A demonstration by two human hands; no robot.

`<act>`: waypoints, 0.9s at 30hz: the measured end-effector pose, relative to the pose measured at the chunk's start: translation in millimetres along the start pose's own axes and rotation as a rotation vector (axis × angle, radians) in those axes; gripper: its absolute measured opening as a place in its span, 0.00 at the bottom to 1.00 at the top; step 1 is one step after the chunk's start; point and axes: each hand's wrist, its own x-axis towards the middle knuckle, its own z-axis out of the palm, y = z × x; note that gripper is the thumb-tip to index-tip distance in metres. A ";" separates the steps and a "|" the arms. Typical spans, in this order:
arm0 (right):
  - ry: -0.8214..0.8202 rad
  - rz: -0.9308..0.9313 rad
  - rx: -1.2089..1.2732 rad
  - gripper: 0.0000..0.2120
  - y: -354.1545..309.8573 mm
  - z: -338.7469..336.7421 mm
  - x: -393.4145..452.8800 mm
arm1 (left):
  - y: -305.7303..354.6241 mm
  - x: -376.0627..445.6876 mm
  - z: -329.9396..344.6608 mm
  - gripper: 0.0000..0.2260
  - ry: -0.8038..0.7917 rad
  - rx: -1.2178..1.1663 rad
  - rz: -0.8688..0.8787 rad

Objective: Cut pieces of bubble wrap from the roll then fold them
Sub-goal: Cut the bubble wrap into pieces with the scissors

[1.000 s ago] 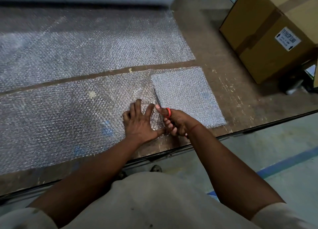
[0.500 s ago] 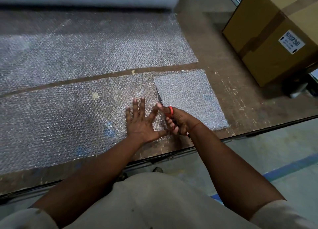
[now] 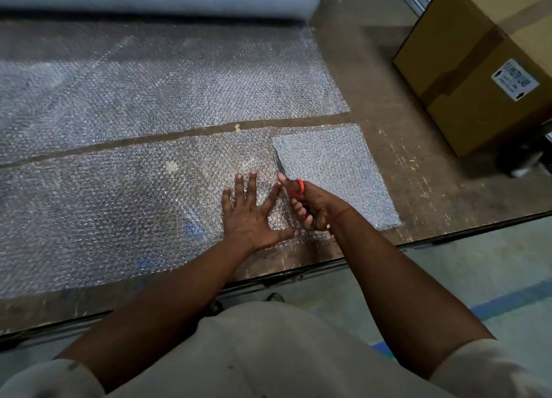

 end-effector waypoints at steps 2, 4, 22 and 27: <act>-0.002 -0.001 0.004 0.30 -3.5 -0.2 2.7 | 0.2 0.5 0.3 0.55 -0.001 0.000 0.003; -0.003 -0.004 -0.010 0.30 -8.1 0.7 4.3 | -0.6 0.9 0.5 0.55 -0.005 0.008 0.005; 0.009 -0.020 -0.056 0.30 -28.1 0.0 13.3 | 0.1 -0.5 -3.0 0.54 -0.022 0.032 0.003; 0.029 -0.021 -0.068 0.30 -36.5 0.2 17.8 | 0.2 -0.1 -2.5 0.54 -0.007 0.026 0.002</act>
